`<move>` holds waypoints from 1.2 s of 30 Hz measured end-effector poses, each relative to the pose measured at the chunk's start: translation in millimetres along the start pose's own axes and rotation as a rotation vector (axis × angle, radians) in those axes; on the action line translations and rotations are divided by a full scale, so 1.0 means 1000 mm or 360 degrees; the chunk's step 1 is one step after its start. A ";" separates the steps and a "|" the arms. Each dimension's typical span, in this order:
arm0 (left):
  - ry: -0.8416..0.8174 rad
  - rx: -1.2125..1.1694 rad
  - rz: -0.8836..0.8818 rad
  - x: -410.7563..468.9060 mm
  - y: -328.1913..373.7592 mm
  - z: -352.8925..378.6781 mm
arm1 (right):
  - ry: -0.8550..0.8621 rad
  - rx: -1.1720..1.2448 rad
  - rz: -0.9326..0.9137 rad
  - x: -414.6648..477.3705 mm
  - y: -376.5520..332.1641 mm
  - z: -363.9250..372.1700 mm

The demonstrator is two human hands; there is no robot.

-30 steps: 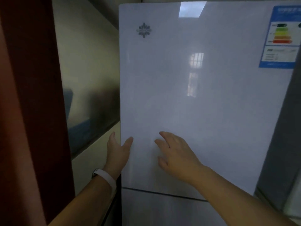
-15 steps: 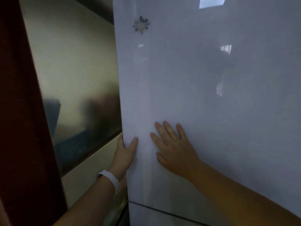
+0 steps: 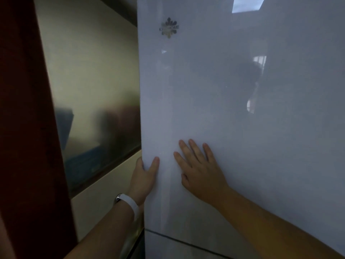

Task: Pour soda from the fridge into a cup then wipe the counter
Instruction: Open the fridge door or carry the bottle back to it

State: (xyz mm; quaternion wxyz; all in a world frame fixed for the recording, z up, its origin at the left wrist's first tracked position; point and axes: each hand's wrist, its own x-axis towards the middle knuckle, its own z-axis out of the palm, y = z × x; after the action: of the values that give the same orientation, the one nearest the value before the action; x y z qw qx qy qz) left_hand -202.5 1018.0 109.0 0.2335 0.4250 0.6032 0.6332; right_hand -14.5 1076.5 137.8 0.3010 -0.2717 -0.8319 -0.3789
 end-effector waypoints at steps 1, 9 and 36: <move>0.0011 0.0011 0.0001 0.001 0.000 0.000 | -0.0021 -0.0003 0.0006 0.000 -0.001 -0.001; 0.0112 -0.0023 0.0081 -0.031 0.001 -0.015 | -0.0064 -0.0048 -0.0007 -0.012 -0.015 -0.026; -0.0466 -0.0805 0.0080 -0.179 0.090 -0.077 | 0.0038 0.0309 0.0409 -0.100 -0.104 -0.183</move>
State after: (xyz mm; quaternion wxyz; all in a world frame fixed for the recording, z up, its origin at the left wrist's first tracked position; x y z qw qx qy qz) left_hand -151.0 815.4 157.1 0.4009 0.4548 0.3753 0.7011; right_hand 35.6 849.7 115.7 0.3816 -0.3409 -0.8195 -0.2582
